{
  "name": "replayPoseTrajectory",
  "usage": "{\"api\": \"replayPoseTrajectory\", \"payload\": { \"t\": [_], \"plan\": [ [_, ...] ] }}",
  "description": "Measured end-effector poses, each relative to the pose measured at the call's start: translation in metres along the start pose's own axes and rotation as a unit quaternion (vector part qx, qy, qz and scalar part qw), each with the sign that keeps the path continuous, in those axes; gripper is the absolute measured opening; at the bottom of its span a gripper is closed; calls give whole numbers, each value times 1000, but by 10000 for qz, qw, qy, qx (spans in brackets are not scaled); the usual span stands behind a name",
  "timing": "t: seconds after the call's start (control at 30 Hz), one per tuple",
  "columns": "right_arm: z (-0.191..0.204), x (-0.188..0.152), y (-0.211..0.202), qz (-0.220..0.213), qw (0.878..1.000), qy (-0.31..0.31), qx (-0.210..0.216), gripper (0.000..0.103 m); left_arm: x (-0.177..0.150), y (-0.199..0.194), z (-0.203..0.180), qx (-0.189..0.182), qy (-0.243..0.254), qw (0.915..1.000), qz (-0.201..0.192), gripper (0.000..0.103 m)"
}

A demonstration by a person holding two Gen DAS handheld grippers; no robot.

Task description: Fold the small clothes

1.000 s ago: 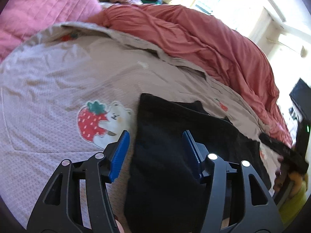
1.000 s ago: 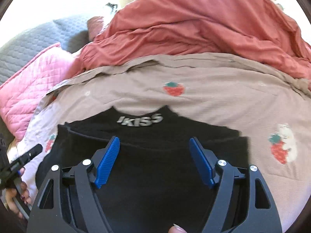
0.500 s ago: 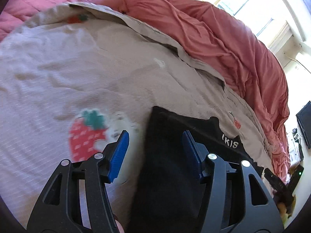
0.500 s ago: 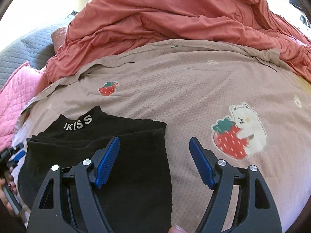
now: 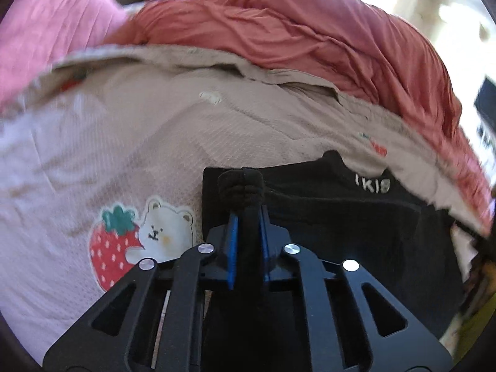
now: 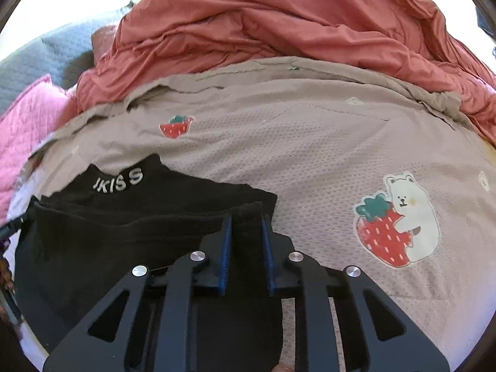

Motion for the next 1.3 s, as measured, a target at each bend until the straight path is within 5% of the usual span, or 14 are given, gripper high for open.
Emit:
{"api": "replayPoseTrajectory", "payload": {
  "t": [0.23,0.67,0.77,1.3],
  "plan": [
    [-1,18,-22,-494,9987,69,137,15,20,-30,22,-537,-568,9943,-720,3],
    [-21,20,40,196,9949,981,-129,15,18,12,47,-104,-819,9963,-241,5],
    [-23,16,47,319,9936,1043,-285,16,9,25,49,68,-825,9966,36,13],
    [-23,12,13,114,9954,611,-724,36,6,-33,69,298,-1210,9917,-323,33]
  ]
}}
Point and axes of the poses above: each gripper's, at about its wrist camera, not at the fingertips, and y roughly the way its jaws point, z to its left, x to its top, the point moved 3 cm from there along y, roughly the way its jaws point, and after that the axes turned 4 degrees about y, right-handed, at the moved point
